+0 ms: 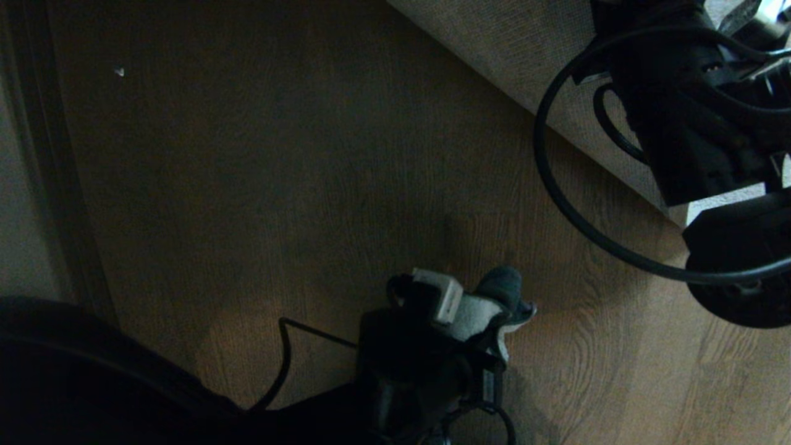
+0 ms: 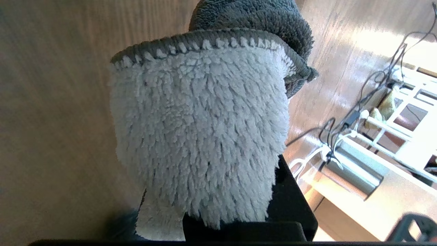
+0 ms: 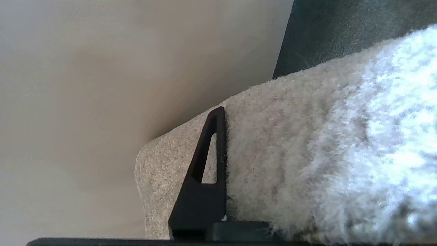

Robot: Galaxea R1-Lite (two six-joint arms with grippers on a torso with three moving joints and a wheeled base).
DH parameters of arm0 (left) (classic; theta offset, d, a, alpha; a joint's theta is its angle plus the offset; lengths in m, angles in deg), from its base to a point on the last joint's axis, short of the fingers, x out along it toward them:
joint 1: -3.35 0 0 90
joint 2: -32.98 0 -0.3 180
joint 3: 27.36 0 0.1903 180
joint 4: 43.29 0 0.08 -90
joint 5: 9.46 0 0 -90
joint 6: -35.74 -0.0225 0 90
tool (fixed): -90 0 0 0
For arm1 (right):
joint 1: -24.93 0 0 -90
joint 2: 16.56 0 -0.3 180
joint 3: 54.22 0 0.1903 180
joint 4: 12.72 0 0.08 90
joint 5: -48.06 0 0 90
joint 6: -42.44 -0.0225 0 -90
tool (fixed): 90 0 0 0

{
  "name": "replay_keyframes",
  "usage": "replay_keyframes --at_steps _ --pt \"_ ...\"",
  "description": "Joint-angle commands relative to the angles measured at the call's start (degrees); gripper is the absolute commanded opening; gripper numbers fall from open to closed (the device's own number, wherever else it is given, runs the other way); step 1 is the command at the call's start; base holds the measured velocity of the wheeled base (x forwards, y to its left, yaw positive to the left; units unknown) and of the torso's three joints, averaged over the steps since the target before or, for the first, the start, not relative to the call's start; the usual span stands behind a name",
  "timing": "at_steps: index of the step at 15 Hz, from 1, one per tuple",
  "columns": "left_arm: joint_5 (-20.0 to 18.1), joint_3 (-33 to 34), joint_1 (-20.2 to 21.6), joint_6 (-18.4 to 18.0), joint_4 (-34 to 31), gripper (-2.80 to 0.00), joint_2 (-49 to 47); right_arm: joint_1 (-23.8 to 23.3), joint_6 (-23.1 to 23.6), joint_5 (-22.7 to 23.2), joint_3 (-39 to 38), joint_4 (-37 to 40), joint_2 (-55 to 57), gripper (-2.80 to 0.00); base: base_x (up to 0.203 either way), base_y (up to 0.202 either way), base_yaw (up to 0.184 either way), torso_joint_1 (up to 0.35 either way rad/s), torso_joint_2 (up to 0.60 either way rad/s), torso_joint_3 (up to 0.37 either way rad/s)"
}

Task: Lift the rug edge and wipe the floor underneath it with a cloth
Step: Wipe the floor under the carpet with a rag

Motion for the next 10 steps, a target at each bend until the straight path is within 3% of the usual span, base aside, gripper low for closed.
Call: replay_keyframes --at_steps 1,5,10 --pt "0.43 -3.65 0.43 0.31 0.44 -2.8 -4.54 0.04 -0.41 -0.04 0.04 -2.67 0.14 -2.8 0.0 0.0 0.0 0.0 0.0 0.0" --pt "1.08 -9.23 4.63 0.28 0.36 -2.8 -8.34 0.04 -0.41 -0.04 -0.05 -2.67 -0.03 -2.8 0.0 0.0 0.0 0.0 0.0 0.0" --pt "1.22 -9.1 12.11 0.13 0.45 -2.8 -7.8 0.04 -0.41 -0.04 -1.02 -2.67 -0.56 -2.8 0.0 0.0 0.0 0.0 0.0 0.0"
